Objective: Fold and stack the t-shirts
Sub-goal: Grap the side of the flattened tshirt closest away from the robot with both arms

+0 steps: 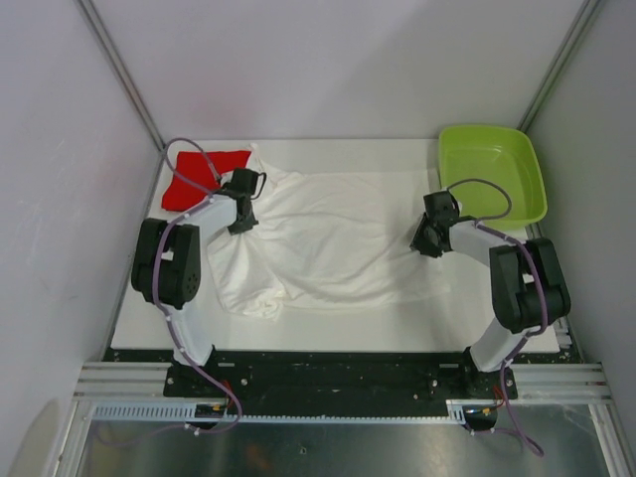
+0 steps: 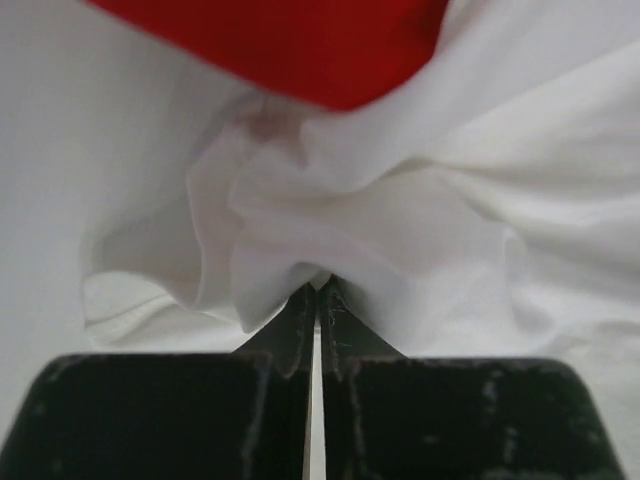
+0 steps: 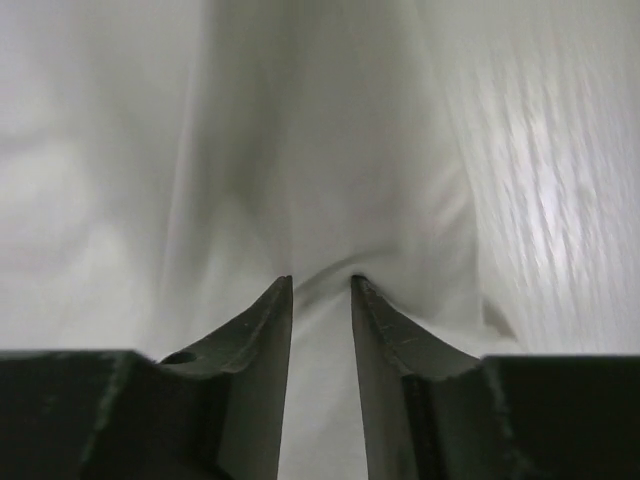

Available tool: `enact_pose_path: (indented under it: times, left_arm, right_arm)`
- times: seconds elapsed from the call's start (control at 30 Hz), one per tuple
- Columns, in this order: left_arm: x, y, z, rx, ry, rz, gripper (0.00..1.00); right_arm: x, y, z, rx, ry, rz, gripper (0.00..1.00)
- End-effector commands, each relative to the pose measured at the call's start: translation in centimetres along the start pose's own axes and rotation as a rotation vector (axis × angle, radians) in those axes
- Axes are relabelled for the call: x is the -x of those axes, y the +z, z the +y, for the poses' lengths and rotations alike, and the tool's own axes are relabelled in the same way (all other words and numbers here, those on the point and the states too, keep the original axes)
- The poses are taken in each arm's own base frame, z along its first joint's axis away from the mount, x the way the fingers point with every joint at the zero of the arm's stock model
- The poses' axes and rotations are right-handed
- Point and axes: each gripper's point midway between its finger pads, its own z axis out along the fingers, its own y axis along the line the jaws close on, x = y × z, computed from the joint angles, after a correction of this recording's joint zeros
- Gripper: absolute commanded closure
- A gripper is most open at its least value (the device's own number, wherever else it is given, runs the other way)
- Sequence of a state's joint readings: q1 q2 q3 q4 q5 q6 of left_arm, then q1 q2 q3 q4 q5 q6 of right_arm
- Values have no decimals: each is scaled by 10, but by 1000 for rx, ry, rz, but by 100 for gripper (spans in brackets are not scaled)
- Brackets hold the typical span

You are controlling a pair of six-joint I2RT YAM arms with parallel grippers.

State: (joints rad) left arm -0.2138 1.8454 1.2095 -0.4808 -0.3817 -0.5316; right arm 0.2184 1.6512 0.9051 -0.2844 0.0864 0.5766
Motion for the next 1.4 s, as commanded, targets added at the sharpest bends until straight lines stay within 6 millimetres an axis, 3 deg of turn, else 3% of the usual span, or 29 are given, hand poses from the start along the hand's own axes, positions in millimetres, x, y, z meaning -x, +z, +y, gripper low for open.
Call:
enact_pose_path:
  times: [0.0, 0.07, 0.17, 0.23, 0.33, 0.43, 0.5, 0.67, 0.8, 0.9, 1.13, 1.37]
  left_arm:
    - [50, 0, -7, 19, 30, -118, 100]
    - [61, -1, -13, -2, 38, -135, 100]
    - [78, -9, -29, -80, 41, -153, 97]
    - [88, -19, -38, -139, 42, -167, 80]
    - [97, -49, -42, -218, 24, -200, 44]
    - [97, -87, -27, -248, -15, -247, 29]
    - [77, -106, -9, -247, -41, -239, 29]
    - [-3, -131, 30, -224, -63, -188, 44]
    - [-68, -143, 39, -257, -69, -142, 55]
    - [-105, -145, 37, -278, -65, -101, 59]
    - [-161, -141, 22, -292, -34, -27, 62]
    - [-181, -133, 14, -243, 7, 8, 62]
  right_arm:
    - [2, 31, 1, -33, 1, 16, 71]
    - [10, 38, 3, -49, -6, 12, 79]
    - [25, 40, 7, -64, -19, -2, 80]
    - [35, 32, 9, -69, -25, -16, 72]
    - [48, 8, 14, -57, -37, -53, 53]
    - [58, -24, 19, -37, -48, -96, 40]
    - [63, -45, 22, -22, -49, -121, 36]
    - [60, -87, 19, 6, -55, -155, 36]
    - [51, -113, 13, 38, -56, -167, 36]
    - [42, -125, 10, 63, -50, -170, 36]
    - [14, -130, -2, 71, -58, -146, 36]
    - [-1, -129, -10, 67, -61, -133, 36]
